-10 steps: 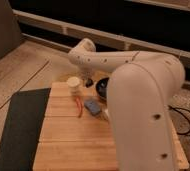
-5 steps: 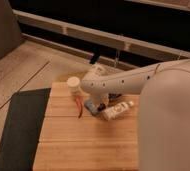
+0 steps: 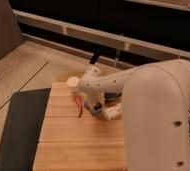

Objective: Place the eraser on the white sponge

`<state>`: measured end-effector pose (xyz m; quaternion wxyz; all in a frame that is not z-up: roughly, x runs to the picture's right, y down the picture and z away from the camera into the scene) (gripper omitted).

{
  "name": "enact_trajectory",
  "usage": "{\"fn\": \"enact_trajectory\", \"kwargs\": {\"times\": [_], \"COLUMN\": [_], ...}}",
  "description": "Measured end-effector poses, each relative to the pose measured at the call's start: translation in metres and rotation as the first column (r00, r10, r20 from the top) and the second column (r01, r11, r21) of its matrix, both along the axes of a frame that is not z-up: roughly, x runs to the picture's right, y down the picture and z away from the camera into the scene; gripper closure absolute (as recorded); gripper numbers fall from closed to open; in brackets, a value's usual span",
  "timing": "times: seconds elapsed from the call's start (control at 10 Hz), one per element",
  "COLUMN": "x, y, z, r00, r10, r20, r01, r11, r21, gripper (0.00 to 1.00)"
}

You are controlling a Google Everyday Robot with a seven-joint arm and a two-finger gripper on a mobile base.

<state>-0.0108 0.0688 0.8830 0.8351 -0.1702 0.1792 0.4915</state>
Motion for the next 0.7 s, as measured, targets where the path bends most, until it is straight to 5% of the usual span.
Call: {"fn": "enact_trajectory", "kwargs": {"times": [0.3, 0.7], "x": [-0.026, -0.023], "y": [0.004, 0.010], "z": [0.026, 0.032], "r00": [0.998, 0.998], "r10": [-0.057, -0.064], "r20": [0.030, -0.006], "r01": [0.058, 0.064], "r11": [0.9975, 0.9954], "r21": [-0.039, -0.072], "gripper": [1.00, 1.00]}}
